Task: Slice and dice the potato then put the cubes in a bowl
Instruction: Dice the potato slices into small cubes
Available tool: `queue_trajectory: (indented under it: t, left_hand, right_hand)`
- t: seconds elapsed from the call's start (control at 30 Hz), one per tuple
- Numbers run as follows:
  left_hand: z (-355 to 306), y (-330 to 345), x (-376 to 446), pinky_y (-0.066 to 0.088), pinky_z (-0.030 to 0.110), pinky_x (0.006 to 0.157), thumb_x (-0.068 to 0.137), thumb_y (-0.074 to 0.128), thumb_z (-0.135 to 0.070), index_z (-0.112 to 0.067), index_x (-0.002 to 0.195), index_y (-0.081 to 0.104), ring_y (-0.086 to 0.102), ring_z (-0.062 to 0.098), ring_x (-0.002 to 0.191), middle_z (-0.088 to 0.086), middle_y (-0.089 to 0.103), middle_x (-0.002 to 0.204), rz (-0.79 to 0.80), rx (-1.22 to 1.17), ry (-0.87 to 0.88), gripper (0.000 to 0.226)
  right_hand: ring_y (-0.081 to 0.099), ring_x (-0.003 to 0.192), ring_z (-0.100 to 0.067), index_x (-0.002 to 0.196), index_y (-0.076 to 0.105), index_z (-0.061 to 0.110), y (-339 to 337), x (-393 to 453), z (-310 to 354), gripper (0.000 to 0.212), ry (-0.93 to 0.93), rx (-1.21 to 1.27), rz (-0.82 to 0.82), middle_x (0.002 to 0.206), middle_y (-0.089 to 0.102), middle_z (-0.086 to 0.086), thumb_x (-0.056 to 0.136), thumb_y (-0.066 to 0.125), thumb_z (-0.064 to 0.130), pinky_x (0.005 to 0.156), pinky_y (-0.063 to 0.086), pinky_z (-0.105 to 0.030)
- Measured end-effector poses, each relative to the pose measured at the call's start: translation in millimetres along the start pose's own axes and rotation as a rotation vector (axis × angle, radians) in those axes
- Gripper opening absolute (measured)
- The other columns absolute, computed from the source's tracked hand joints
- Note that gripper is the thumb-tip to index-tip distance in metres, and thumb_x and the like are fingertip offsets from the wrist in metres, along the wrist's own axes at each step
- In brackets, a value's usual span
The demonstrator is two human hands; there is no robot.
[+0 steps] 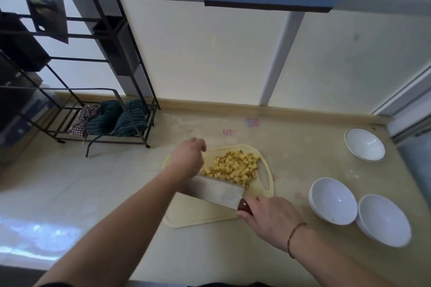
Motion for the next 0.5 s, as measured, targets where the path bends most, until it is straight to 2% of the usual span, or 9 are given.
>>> queue_trajectory:
  t: [0.07, 0.17, 0.27, 0.33, 0.37, 0.5]
  left_hand:
    - [28, -10, 9, 0.055, 0.03, 0.084, 0.098, 0.049, -0.001, -0.021, 0.126, 0.062, 0.059, 0.016, 0.101, -0.002, 0.056, 0.132, 0.035, -0.039, -0.023, 0.037]
    - [61, -1, 11, 0.051, 0.024, 0.087, 0.096, 0.061, -0.008, -0.028, 0.142, 0.052, 0.057, 0.014, 0.112, -0.007, 0.04, 0.151, 0.24, -0.001, 0.034, 0.05]
    - [69, 14, 2, 0.048, 0.031, 0.104, 0.088, 0.076, -0.021, -0.031, 0.152, 0.04, 0.049, 0.015, 0.128, -0.009, 0.031, 0.158, 0.403, 0.123, 0.153, 0.074]
    - [68, 20, -3, 0.044, 0.035, 0.11, 0.086, 0.079, -0.028, -0.033, 0.153, 0.038, 0.042, 0.016, 0.135, -0.008, 0.03, 0.158, 0.419, 0.212, 0.216, 0.079]
    - [69, 21, -3, 0.045, 0.035, 0.109, 0.086, 0.079, -0.03, -0.034, 0.153, 0.038, 0.041, 0.017, 0.134, -0.008, 0.03, 0.158, 0.398, 0.238, 0.23, 0.078]
    - [72, 24, 6, 0.049, 0.036, 0.101, 0.089, 0.076, -0.036, -0.036, 0.151, 0.04, 0.046, 0.019, 0.131, -0.008, 0.031, 0.155, 0.355, 0.305, 0.272, 0.072]
  right_hand:
    - [0.062, 0.085, -0.025, 0.11, 0.044, 0.023, 3, -4, -6, 0.045, 0.053, 0.095, -0.019, 0.098, 0.063, -0.002, 0.097, 0.018, 0.057, 0.061, 0.036, -0.034]
    - [0.053, 0.067, -0.018, 0.09, 0.039, 0.026, 13, -15, -15, 0.036, 0.13, 0.33, -0.022, 0.077, 0.056, 0.005, 0.096, 0.02, 0.056, 0.058, 0.037, -0.034]
    - [0.049, 0.056, -0.013, 0.079, 0.046, 0.024, 21, -30, -25, 0.045, 0.198, 0.663, -0.047, 0.06, 0.052, 0.003, 0.09, 0.022, 0.06, 0.056, 0.038, -0.034]
    - [0.046, 0.048, -0.017, 0.079, 0.053, 0.013, 28, -36, -29, 0.051, 0.334, 1.055, -0.012, 0.056, 0.051, -0.001, 0.09, 0.031, 0.057, 0.047, 0.037, -0.033]
    - [0.043, 0.046, -0.02, 0.079, 0.052, 0.008, 38, -37, -27, 0.05, 0.41, 1.21, 0.049, 0.055, 0.05, -0.005, 0.094, 0.033, 0.051, 0.042, 0.035, -0.028]
    - [0.042, 0.041, -0.02, 0.084, 0.049, 0.004, 62, -25, -4, 0.047, 0.488, 1.461, 0.193, 0.057, 0.05, -0.014, 0.099, 0.032, 0.045, 0.041, 0.034, -0.024]
Point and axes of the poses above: each hand's wrist, its own x-axis towards the middle knuckle, its own y-axis out of the palm, z = x × y, the point moved 9 cm from there along x, towards the middle knuckle
